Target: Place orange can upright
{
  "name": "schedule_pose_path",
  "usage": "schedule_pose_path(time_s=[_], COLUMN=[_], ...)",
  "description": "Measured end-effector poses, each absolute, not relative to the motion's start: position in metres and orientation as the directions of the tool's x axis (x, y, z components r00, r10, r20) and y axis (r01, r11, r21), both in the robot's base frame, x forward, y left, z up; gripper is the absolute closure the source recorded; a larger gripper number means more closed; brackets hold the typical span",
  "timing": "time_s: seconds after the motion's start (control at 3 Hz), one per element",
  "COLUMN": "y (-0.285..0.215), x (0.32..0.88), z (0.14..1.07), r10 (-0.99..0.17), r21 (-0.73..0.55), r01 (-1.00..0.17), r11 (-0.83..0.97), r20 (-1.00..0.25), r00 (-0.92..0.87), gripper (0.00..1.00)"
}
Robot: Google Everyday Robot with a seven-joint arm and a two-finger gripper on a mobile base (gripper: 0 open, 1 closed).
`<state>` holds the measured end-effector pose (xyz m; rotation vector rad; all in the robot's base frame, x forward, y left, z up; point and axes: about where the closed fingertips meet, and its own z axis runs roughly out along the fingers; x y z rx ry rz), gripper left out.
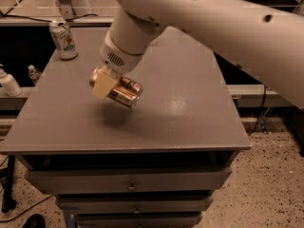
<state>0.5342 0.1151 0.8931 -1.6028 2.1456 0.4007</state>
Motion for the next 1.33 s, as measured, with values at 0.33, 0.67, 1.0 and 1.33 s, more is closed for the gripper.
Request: schedule_pose_path(time_s=[0.33, 0.67, 1.0, 1.33], y=[0.093, 0.077, 0.068, 0.054], x=[0.538, 0.540, 0.538, 0.535], z=[0.920, 0.940, 0.956, 0.966], r10=[-0.700, -0.536, -0.385, -0.249], r21=[0.009, 0.043, 0.058, 0.055], r01=[-0.943, -0.930, -0.919, -0.906], r11=[0.333, 0.365, 0.390, 0.419], r20=[-0.668, -0.807, -0.896, -0.953], r00=[-0.254, -0.248, -0.220, -0.173], gripper=[1.00, 1.00, 1.00, 1.00])
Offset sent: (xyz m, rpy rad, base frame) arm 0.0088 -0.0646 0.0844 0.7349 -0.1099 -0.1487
